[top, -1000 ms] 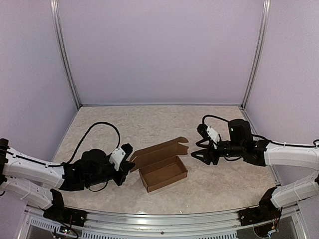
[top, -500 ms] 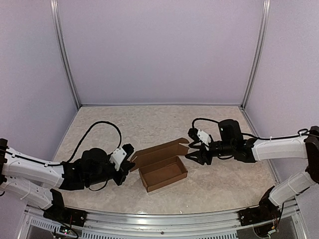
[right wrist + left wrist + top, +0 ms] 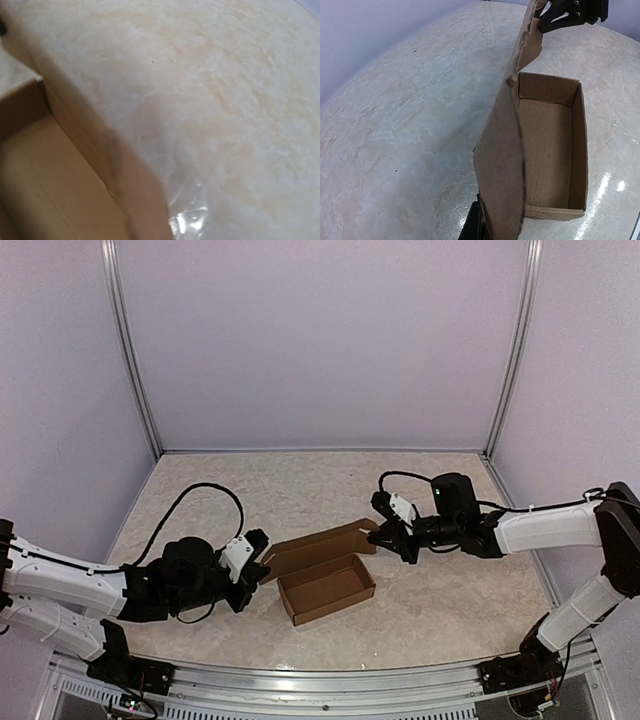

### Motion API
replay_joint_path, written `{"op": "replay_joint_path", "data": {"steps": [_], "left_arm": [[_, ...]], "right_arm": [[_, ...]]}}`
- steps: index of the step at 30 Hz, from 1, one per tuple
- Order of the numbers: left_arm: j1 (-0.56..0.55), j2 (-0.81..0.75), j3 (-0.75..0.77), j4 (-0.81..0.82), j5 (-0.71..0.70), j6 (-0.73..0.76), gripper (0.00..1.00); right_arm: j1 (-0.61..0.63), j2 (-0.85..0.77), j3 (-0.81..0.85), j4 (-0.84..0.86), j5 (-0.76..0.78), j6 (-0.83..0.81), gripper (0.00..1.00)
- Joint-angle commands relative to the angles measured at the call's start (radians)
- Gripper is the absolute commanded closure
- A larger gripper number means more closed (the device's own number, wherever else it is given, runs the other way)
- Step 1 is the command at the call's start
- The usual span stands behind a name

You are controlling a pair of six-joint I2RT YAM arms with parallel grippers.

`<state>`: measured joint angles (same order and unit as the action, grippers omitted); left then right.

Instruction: Fold the paper box

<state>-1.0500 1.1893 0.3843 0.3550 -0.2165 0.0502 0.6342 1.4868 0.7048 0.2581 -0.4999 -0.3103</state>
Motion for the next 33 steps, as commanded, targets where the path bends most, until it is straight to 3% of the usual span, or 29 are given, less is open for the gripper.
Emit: {"op": "replay_joint_path", "data": {"steps": [1,7,12,22,33], "left_arm": [[-0.002,-0.019,0.004,-0.020,0.001,0.011,1.00],[0.007,-0.020,0.009,-0.010,-0.016,0.002,1.00],[0.020,-0.002,0.044,-0.024,-0.049,-0.027,1.00],[0.017,0.081,0.120,-0.030,-0.104,-0.109,1.00],[-0.007,0.189,0.240,-0.040,-0.143,-0.142,1.00]], "right_arm": [[-0.008,0.018,0.018,-0.013,-0.051,-0.005,0.98],[-0.008,0.015,0.005,-0.001,-0.086,0.027,1.00],[0.011,-0.024,-0.040,0.067,-0.027,0.107,1.00],[0.145,-0.092,-0.063,0.090,0.282,0.270,1.00],[0.279,-0.022,-0.067,0.165,0.593,0.507,1.00]]}}
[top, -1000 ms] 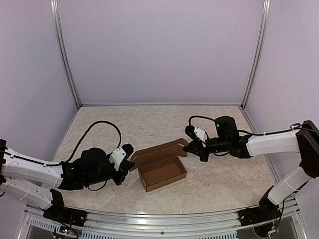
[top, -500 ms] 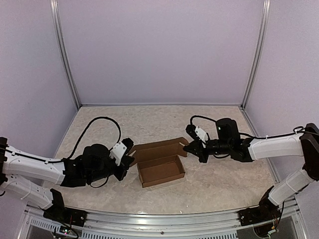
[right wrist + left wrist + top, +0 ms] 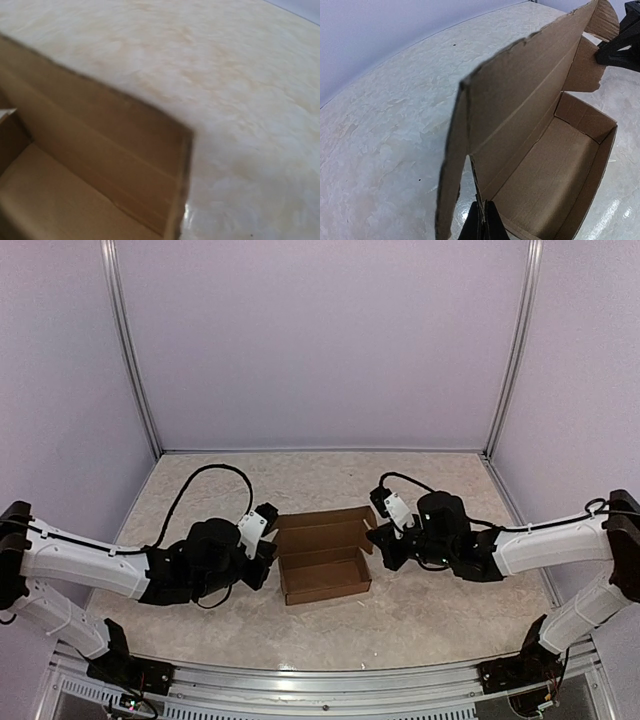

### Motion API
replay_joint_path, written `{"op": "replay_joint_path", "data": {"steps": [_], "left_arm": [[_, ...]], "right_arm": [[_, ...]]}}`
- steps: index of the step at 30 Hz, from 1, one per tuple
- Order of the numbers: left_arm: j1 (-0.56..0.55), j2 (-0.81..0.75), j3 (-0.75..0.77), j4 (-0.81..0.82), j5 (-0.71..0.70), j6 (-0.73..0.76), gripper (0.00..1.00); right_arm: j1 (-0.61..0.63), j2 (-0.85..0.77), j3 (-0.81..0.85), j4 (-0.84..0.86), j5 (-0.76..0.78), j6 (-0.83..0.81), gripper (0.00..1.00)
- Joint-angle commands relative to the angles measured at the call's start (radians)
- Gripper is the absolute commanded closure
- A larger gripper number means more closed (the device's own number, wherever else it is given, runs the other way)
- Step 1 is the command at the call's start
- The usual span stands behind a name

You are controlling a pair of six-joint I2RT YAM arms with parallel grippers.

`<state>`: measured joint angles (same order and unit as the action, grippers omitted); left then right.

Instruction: Fold the paper box

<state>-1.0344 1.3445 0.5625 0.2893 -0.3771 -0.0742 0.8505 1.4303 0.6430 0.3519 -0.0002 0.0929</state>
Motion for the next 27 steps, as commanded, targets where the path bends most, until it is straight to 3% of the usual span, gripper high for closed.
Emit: {"op": "replay_joint_path", "data": {"steps": [1,10,27], "left_arm": [[-0.024,0.041,0.071,0.023,0.015,-0.020,1.00],[-0.046,0.094,0.143,-0.009,-0.050,-0.084,0.98],[-0.104,0.226,0.224,-0.015,-0.133,-0.206,0.95]], "right_arm": [[0.074,0.041,-0.001,0.075,0.111,0.119,1.00],[0.166,0.095,0.073,0.003,0.306,0.267,1.00],[0.325,0.187,0.120,-0.032,0.582,0.303,1.00]]}}
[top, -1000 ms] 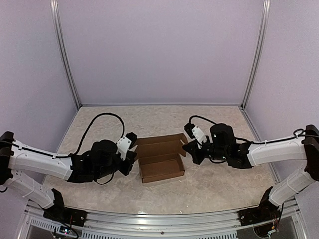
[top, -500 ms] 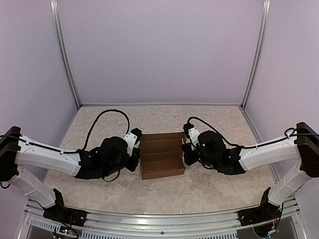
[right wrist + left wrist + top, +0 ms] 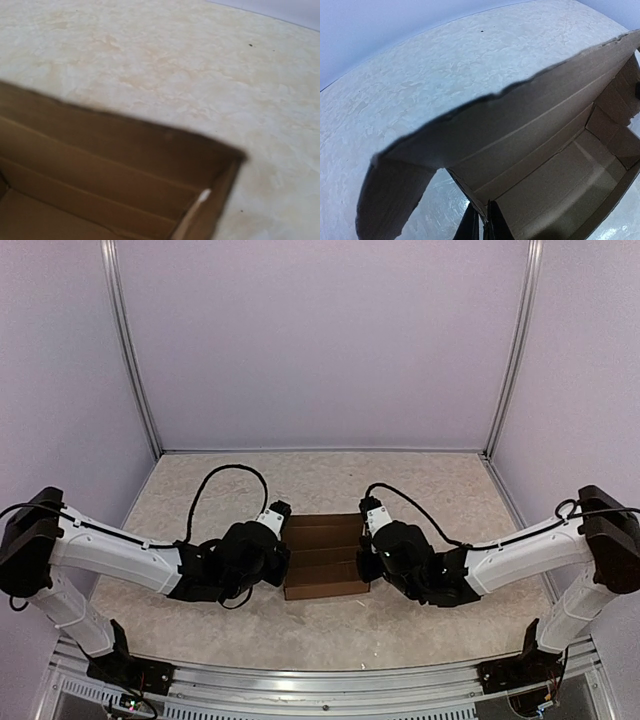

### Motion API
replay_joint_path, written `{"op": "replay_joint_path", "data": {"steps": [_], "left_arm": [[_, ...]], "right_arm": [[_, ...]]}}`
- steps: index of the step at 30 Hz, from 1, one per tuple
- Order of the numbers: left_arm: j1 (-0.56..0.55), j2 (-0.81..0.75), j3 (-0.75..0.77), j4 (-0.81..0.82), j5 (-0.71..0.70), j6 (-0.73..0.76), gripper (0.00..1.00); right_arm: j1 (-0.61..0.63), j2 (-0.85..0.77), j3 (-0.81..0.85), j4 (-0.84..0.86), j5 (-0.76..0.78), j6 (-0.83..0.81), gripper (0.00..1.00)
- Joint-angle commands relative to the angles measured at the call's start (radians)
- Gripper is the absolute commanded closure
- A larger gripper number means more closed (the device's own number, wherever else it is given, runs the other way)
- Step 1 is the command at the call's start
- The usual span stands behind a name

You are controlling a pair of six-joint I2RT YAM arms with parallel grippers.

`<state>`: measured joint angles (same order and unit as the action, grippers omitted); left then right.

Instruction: Fold the paper box

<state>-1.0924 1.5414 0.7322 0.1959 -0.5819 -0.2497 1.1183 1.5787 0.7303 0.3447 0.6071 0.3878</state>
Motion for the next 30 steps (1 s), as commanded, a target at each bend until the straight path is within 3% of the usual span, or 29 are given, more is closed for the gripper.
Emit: {"op": "replay_joint_path", "data": {"steps": [1,20,30], "left_arm": [[-0.050,0.035,0.055,0.079,0.068,-0.035,0.95],[-0.101,0.114,0.129,0.037,0.019,-0.077,0.95],[-0.116,0.124,0.098,0.021,0.005,-0.111,0.97]], "right_arm": [[0.062,0.043,0.033,-0.028,-0.019,0.011,1.00],[0.124,0.056,0.029,-0.042,0.051,0.016,1.00],[0.135,0.027,0.000,-0.051,0.074,0.027,1.00]]}}
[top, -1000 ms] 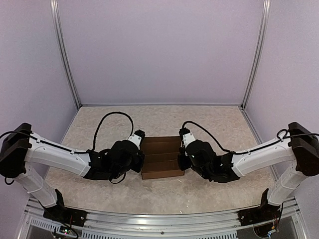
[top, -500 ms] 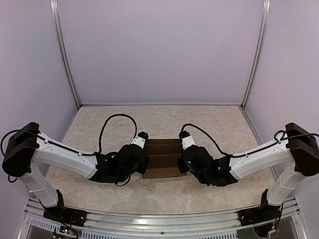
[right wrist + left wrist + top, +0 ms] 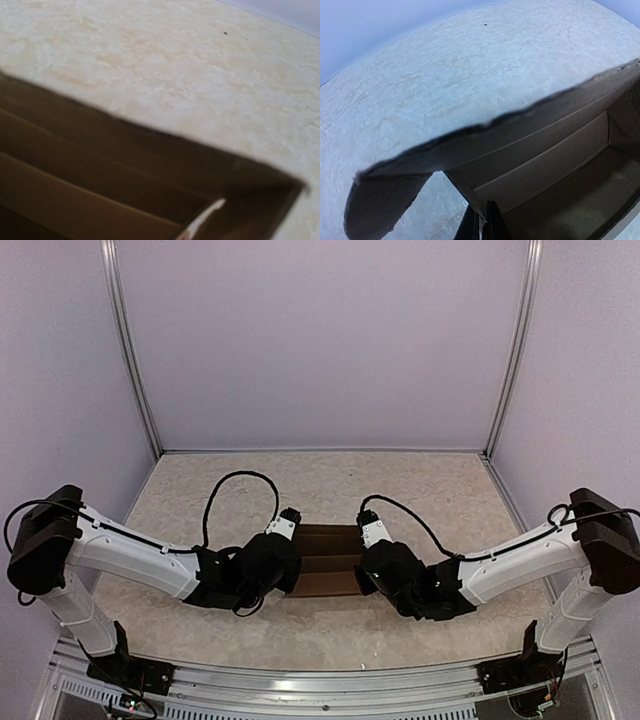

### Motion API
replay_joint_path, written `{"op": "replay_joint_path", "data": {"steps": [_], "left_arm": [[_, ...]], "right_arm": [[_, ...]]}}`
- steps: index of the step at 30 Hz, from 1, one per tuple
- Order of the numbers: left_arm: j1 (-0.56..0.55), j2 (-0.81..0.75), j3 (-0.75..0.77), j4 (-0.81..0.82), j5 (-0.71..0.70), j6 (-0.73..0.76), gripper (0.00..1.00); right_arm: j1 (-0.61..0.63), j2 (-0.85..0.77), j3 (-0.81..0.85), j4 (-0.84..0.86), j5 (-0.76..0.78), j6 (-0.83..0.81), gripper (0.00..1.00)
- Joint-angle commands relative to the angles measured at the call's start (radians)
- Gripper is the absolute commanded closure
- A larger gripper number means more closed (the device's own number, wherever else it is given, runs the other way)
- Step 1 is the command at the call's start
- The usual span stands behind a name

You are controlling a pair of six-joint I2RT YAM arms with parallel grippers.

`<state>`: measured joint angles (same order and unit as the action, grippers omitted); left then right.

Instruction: Fold the paper box

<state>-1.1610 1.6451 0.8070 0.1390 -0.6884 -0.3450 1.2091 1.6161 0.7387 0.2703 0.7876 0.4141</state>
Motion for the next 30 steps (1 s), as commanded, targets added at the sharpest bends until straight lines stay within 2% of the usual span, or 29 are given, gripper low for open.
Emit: {"op": "replay_joint_path", "data": {"steps": [1,6,11,20,30], "left_arm": [[-0.048,0.021,0.021,0.077,0.109,-0.019,0.97],[-0.052,0.019,0.023,0.068,0.081,-0.019,0.98],[-0.051,0.032,0.022,0.106,0.047,-0.001,1.00],[-0.052,0.118,0.033,0.251,0.024,0.064,1.00],[-0.051,0.234,0.043,0.398,-0.021,0.074,1.00]], "right_arm": [[0.044,-0.019,-0.013,0.023,-0.105,0.005,0.98],[0.043,-0.074,-0.027,0.004,-0.107,0.006,0.79],[0.043,-0.143,-0.045,-0.042,-0.114,0.013,0.69],[0.044,-0.297,-0.095,-0.182,-0.141,0.028,0.56],[0.043,-0.494,-0.168,-0.338,-0.124,0.061,0.53]]}}
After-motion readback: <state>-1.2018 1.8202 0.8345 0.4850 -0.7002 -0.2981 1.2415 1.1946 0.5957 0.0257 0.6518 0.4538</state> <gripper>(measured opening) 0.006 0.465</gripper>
